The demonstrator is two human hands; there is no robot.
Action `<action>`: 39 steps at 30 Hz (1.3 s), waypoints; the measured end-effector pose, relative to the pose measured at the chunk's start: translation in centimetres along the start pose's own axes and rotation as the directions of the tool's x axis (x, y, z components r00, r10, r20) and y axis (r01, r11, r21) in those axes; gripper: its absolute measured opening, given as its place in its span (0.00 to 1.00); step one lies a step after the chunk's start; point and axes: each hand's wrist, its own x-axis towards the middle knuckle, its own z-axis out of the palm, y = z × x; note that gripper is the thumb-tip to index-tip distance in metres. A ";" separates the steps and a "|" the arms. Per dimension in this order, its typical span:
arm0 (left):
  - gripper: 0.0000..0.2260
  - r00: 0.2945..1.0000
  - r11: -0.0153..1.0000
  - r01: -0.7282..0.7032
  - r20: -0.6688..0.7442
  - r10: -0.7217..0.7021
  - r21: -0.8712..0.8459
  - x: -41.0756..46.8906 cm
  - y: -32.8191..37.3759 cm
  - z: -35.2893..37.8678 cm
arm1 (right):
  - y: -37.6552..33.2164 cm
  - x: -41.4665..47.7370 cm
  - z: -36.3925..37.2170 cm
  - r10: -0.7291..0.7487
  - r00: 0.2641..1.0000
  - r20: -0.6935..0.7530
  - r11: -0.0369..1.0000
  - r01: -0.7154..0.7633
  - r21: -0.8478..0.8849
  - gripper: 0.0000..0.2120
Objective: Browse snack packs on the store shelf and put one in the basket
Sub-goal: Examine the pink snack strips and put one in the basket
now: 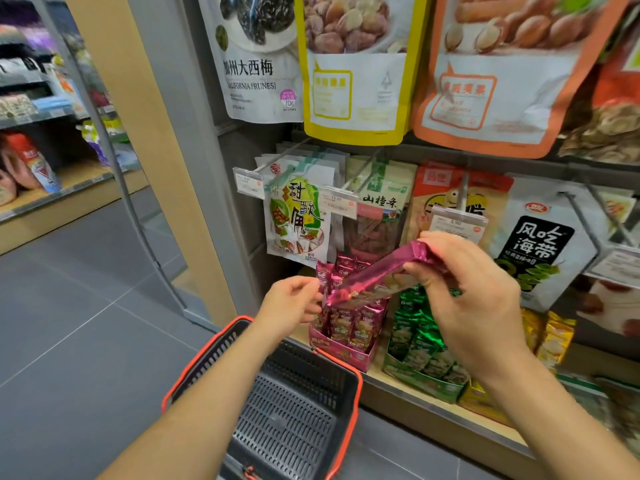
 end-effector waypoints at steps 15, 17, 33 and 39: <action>0.17 0.942 0.621 -0.336 0.256 0.218 0.708 3.8 -3.5 4.0 | 2.3 3.2 7.2 -0.031 0.977 0.213 0.994 0.052 -0.094 0.15; 0.18 0.944 0.657 -0.327 0.267 0.194 0.680 3.7 -3.5 3.6 | 2.8 3.1 8.0 0.013 0.964 0.266 0.994 0.016 -0.107 0.15; 0.29 0.825 0.244 -0.538 0.446 0.347 0.807 9.2 0.0 2.7 | 7.2 -1.2 14.3 0.406 0.744 0.531 0.912 -0.291 -0.289 0.17; 0.27 0.841 0.040 -0.527 0.514 0.169 0.849 11.8 -0.4 3.7 | 8.0 -2.7 15.8 0.362 0.710 0.604 0.905 -0.113 -0.410 0.21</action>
